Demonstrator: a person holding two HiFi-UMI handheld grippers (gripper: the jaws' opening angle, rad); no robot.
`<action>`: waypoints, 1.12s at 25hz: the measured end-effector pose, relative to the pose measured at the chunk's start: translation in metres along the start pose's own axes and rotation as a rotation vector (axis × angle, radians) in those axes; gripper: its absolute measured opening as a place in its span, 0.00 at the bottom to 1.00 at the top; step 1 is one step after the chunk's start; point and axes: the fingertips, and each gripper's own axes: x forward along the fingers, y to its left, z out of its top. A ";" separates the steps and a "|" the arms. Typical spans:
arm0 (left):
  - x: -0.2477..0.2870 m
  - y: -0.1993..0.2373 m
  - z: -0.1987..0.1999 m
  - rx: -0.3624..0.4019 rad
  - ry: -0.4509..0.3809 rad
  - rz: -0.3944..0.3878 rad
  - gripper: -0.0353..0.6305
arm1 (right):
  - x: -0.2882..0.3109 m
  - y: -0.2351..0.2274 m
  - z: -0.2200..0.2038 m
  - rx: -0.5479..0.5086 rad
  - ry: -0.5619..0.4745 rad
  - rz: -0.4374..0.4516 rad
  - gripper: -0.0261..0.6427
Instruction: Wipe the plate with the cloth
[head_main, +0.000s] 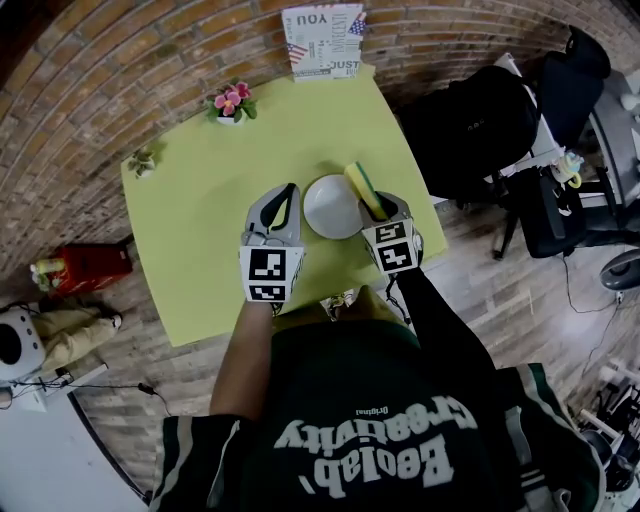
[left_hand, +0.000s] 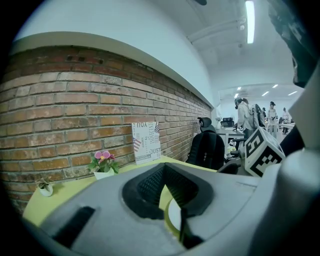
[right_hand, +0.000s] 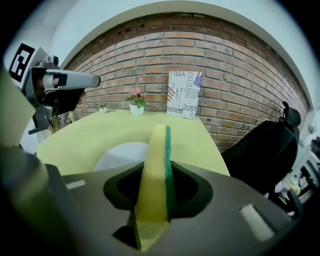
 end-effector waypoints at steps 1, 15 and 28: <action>0.000 0.000 0.001 0.001 -0.001 0.001 0.06 | 0.000 0.000 0.000 0.000 0.000 0.000 0.25; -0.015 0.008 -0.001 -0.004 -0.006 0.030 0.06 | -0.003 0.065 0.028 -0.061 -0.039 0.162 0.25; -0.028 0.022 -0.008 -0.016 -0.002 0.061 0.06 | 0.005 0.116 0.004 -0.139 0.054 0.269 0.25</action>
